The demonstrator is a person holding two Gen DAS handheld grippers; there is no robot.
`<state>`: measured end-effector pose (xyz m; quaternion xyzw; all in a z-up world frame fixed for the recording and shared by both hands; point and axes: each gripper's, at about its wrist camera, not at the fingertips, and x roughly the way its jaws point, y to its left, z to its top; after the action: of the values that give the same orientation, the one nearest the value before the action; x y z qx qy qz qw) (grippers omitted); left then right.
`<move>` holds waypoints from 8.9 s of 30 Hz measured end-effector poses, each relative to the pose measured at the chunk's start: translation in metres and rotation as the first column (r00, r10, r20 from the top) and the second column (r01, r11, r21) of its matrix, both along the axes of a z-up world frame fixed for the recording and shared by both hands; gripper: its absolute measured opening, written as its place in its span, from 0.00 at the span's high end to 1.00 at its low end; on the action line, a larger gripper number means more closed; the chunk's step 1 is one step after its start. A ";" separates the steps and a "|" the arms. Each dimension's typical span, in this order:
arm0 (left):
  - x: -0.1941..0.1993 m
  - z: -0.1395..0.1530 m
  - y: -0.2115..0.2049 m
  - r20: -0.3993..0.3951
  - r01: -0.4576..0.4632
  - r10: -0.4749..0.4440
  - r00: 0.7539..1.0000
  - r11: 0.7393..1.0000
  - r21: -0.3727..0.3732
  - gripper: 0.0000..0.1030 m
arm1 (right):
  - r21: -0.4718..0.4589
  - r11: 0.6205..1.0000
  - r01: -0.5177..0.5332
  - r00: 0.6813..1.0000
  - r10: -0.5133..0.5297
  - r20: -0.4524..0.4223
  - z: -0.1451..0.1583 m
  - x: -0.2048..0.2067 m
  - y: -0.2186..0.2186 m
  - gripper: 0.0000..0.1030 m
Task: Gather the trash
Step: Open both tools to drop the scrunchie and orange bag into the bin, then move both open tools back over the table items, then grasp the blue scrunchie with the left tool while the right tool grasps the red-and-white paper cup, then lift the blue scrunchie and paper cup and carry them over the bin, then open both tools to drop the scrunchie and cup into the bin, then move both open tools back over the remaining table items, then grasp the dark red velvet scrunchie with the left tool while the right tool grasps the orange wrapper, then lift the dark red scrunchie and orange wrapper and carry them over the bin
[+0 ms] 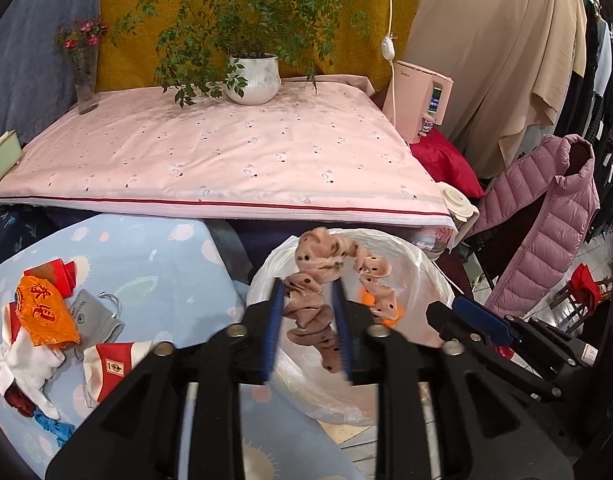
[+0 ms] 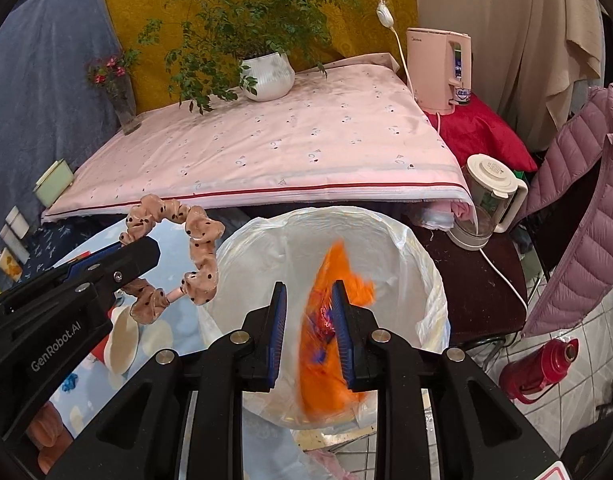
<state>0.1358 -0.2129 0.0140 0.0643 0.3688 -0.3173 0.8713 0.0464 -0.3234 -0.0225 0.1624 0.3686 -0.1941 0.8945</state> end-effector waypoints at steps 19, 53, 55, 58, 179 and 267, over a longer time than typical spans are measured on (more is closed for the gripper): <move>0.006 0.005 0.040 0.011 -0.114 0.114 0.993 0.993 -0.013 0.39 | -0.021 1.000 -0.004 0.999 0.004 0.042 0.019 -0.001 0.022 0.44; 0.018 -0.026 0.226 -0.048 -0.494 0.495 0.868 0.869 0.028 0.14 | -0.053 0.975 -0.215 0.976 0.216 0.016 0.022 0.033 0.140 0.36; 0.021 -0.037 0.242 -0.069 -0.532 0.534 0.843 0.845 0.050 0.14 | -0.049 0.972 -0.232 0.973 0.232 0.007 0.017 0.038 0.149 0.36; 0.024 -0.054 0.262 -0.107 -0.576 0.581 0.807 0.814 0.078 0.14 | -0.038 0.966 -0.256 0.967 0.256 -0.006 0.008 0.045 0.162 0.36; 0.011 0.030 0.122 -0.006 -0.243 0.244 0.970 0.963 -0.115 0.34 | 0.031 0.990 -0.140 0.973 0.132 0.187 0.053 0.011 0.063 0.53; 0.046 -0.015 0.368 -0.172 -0.579 0.555 0.814 0.802 -0.148 0.99 | 0.083 0.888 -0.453 0.889 0.443 0.118 0.024 0.140 0.243 0.88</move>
<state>0.1815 0.1555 -0.0011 -0.1532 0.3899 -0.0795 0.9045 0.1866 -0.0800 0.0019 0.1305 0.3626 0.0459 0.9216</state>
